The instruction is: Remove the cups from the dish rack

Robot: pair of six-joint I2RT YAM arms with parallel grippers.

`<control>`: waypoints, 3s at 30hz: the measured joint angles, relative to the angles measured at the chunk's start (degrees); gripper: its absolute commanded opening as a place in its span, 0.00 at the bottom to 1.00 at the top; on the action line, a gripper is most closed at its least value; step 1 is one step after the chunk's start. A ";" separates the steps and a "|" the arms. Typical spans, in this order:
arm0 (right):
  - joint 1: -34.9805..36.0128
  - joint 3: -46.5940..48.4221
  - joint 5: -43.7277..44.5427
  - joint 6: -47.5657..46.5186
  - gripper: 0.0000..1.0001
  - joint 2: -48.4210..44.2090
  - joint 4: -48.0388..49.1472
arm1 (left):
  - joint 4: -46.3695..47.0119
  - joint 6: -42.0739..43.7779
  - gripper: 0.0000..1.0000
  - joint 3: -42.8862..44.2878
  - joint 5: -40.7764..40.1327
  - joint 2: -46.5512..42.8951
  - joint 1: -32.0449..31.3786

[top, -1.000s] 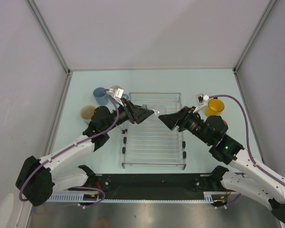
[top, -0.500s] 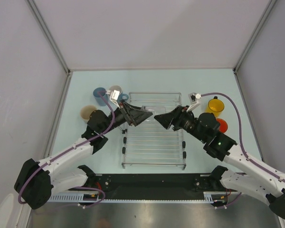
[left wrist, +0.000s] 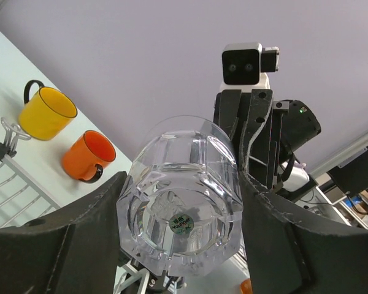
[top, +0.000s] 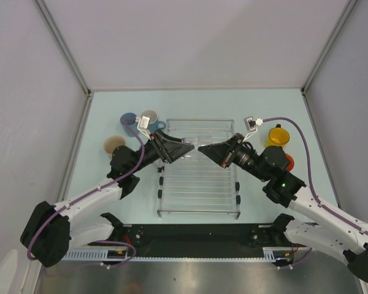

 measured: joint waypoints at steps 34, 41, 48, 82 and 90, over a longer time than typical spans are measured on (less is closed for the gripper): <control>-8.31 43.45 41.13 -18.10 0.00 26.62 -42.01 | -52.76 11.10 1.00 15.15 -20.26 2.60 3.65; -21.68 72.15 40.44 -16.96 0.00 55.23 -56.70 | -63.41 10.43 0.99 15.67 -25.97 -0.28 3.65; -27.58 102.60 38.36 -16.48 0.00 79.87 -71.49 | -68.39 9.49 0.98 15.08 -28.81 -1.49 3.65; -27.43 96.43 31.45 -15.54 0.00 91.93 -74.60 | -71.82 6.01 0.93 14.43 -26.71 8.35 1.77; -27.85 95.73 30.58 -15.87 0.19 91.93 -73.96 | -72.17 5.97 0.93 14.43 -26.80 9.22 1.09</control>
